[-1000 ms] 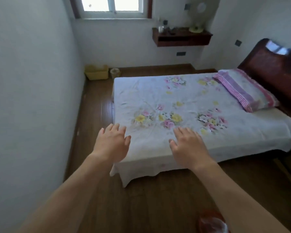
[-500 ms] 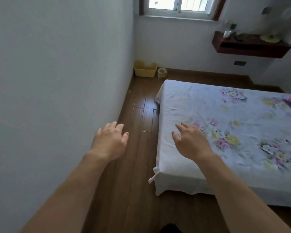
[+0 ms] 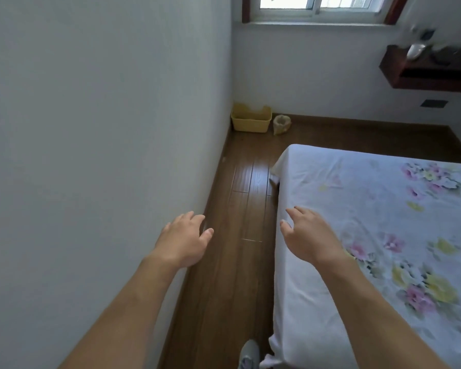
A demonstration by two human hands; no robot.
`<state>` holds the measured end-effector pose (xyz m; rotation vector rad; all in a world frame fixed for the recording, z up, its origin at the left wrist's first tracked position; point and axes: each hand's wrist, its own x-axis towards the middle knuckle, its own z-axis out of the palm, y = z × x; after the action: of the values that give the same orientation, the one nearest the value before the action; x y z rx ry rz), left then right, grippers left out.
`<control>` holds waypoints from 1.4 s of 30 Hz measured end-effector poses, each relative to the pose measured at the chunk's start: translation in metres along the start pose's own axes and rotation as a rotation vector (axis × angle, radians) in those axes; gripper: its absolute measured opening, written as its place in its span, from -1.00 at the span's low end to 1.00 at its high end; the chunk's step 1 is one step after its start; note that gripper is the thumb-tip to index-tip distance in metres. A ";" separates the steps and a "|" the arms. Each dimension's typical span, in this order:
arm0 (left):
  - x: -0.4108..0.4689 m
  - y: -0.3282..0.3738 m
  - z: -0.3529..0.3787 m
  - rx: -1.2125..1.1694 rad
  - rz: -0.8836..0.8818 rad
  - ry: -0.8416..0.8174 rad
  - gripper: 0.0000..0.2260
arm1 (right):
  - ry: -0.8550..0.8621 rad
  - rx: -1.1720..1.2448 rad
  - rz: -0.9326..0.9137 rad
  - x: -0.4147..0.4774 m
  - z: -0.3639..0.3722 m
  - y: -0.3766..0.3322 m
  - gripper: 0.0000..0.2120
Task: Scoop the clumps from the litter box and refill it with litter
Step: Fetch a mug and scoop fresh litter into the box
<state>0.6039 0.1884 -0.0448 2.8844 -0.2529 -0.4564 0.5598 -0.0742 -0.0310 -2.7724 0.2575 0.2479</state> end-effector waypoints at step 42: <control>1.035 0.310 -0.270 0.062 0.484 -0.056 -0.50 | 0.184 -0.001 0.380 0.939 -0.281 0.190 -0.53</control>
<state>1.6189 -0.2697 -0.0162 2.7318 -0.9580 -0.4397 1.4688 -0.4872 -0.0212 -2.7286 0.8331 0.0828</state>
